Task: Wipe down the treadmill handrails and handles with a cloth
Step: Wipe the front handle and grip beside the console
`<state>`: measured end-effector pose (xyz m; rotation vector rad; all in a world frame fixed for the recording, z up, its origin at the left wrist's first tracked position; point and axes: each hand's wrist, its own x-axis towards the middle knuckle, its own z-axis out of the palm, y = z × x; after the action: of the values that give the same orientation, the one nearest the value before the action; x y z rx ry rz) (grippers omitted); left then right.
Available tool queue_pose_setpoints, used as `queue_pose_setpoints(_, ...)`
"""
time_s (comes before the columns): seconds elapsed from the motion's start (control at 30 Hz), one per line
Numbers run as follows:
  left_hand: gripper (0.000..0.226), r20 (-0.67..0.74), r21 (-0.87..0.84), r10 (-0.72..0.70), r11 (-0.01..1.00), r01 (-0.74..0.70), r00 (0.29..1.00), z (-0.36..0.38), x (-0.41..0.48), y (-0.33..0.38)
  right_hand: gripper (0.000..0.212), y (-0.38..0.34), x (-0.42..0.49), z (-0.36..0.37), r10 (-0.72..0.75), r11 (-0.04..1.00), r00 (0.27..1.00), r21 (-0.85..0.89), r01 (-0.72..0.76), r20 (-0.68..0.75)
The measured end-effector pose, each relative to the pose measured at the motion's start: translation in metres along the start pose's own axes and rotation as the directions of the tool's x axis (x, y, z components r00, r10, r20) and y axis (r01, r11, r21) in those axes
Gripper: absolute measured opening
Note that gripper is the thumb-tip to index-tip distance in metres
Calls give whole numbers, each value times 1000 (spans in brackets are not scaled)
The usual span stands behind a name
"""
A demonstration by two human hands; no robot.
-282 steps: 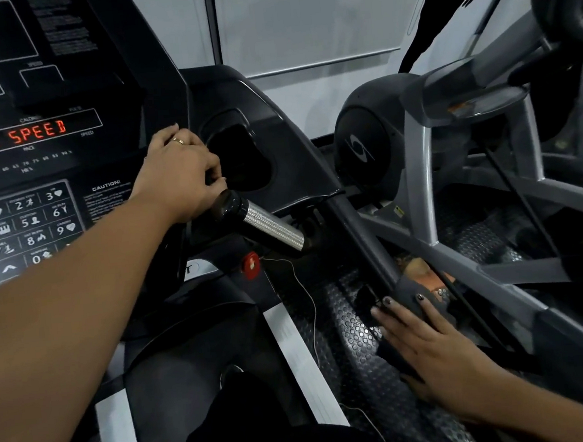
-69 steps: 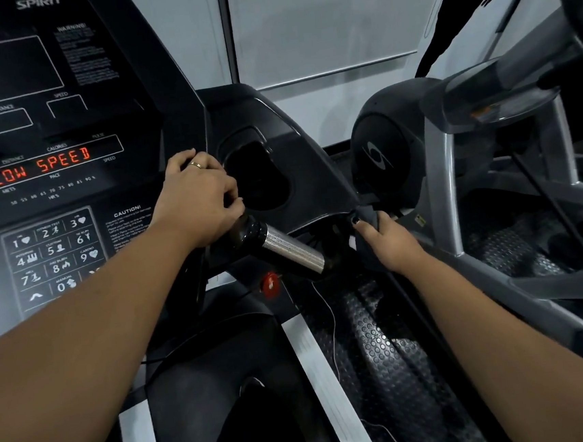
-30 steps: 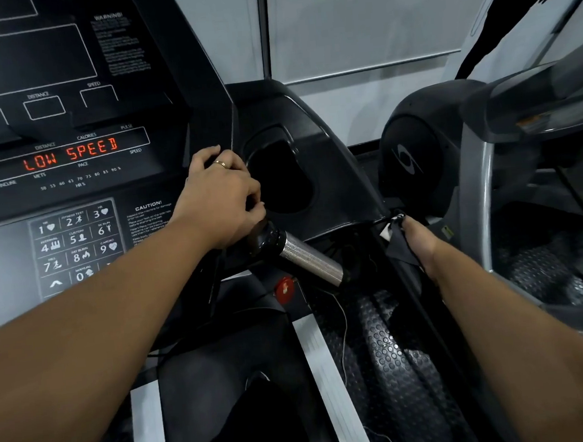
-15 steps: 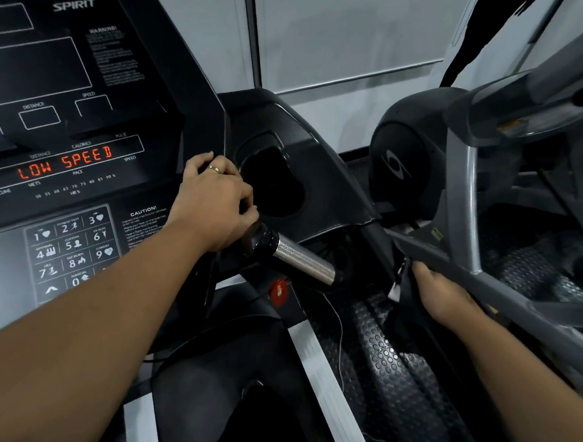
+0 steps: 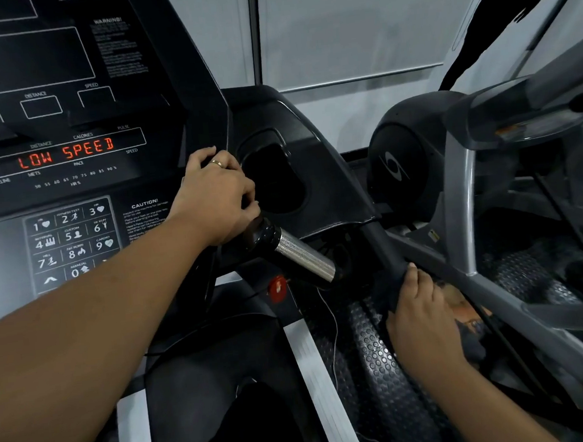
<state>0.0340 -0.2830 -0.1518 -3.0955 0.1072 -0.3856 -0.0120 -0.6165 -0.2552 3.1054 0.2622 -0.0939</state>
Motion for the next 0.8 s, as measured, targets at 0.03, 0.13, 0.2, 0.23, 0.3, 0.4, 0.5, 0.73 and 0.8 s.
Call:
queue_pose_setpoints(0.03, 24, 1, -3, -3, 1000, 3, 1000, 0, 0, 0, 85, -4, 8, 0, -1, 1000, 1000, -22, 1, -6)
queue_pose_setpoints(0.13, 25, 0, -9, -9, 1000, 9, 1000, 1, 0, -1, 80, -21, 33, -3, 11, 999, 1000, -51, -12, -21)
queue_pose_setpoints(0.2, 25, -2, -6, -7, 1000, 7, 1000, 0, 0, 0, 76, -32, 49, -9, 25, 998, 999, -49, -27, -39)
queue_pose_setpoints(0.23, 25, -4, -6, -6, 1000, 6, 1000, 0, 0, 0, 73, -37, 57, -11, 27, 999, 999, -45, -29, -47)
queue_pose_setpoints(0.3, 24, -5, -6, -5, 1000, 5, 1000, 1, 0, 0, 66, -44, 70, -14, 24, 999, 998, -29, -26, -55)
queue_pose_setpoints(0.4, 25, -1, 3, -3, 1000, 3, 1000, 1, -1, -1, 69, -47, 80, -13, 7, 1000, 998, -17, -8, -64)
queue_pose_setpoints(0.5, 25, 1, 6, -1, 1000, 1, 1000, 1, -1, -1, 75, -40, 79, -10, -26, 999, 996, 44, 29, -83)
queue_pose_setpoints(0.73, 24, -10, -10, 1, 1000, -1, 1000, 1, 0, -1, 70, -15, 39, 10, -57, 979, 984, 184, 89, -172)
queue_pose_setpoints(0.8, 24, -13, -13, 1, 1000, -1, 1000, 1, -1, -1, 68, -8, 25, 11, -44, 967, 983, 238, 87, -178)
